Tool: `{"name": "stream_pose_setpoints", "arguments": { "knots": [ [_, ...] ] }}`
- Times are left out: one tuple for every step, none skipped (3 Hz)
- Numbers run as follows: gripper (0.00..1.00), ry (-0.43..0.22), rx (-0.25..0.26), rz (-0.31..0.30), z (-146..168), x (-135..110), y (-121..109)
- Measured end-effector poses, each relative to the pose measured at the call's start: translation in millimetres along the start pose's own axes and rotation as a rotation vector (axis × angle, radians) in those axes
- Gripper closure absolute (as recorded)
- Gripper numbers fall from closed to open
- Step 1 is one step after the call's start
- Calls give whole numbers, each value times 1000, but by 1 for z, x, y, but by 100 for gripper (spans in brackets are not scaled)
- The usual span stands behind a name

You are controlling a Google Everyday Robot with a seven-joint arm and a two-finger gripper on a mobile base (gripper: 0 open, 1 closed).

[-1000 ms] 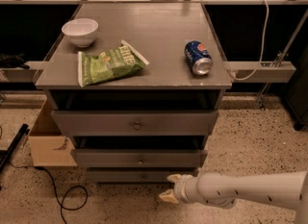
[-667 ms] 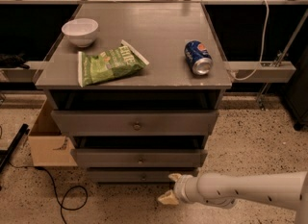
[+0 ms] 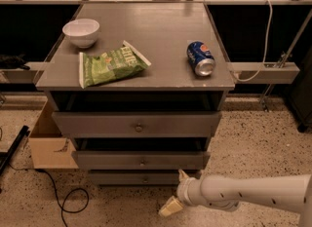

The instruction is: Close middle drawer

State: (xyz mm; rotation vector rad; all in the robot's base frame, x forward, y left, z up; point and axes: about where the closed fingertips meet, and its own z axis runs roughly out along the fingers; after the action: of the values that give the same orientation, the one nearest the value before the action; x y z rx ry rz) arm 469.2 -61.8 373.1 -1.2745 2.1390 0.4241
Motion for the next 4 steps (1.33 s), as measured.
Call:
{"name": "stream_pose_setpoints", "arguments": {
  "knots": [
    [0, 8, -4, 0, 2, 1, 2],
    [4, 12, 16, -30, 10, -13, -6],
    [27, 8, 25, -38, 15, -18, -11],
    [50, 8, 25, -38, 15, -18, -11]
  ]
}}
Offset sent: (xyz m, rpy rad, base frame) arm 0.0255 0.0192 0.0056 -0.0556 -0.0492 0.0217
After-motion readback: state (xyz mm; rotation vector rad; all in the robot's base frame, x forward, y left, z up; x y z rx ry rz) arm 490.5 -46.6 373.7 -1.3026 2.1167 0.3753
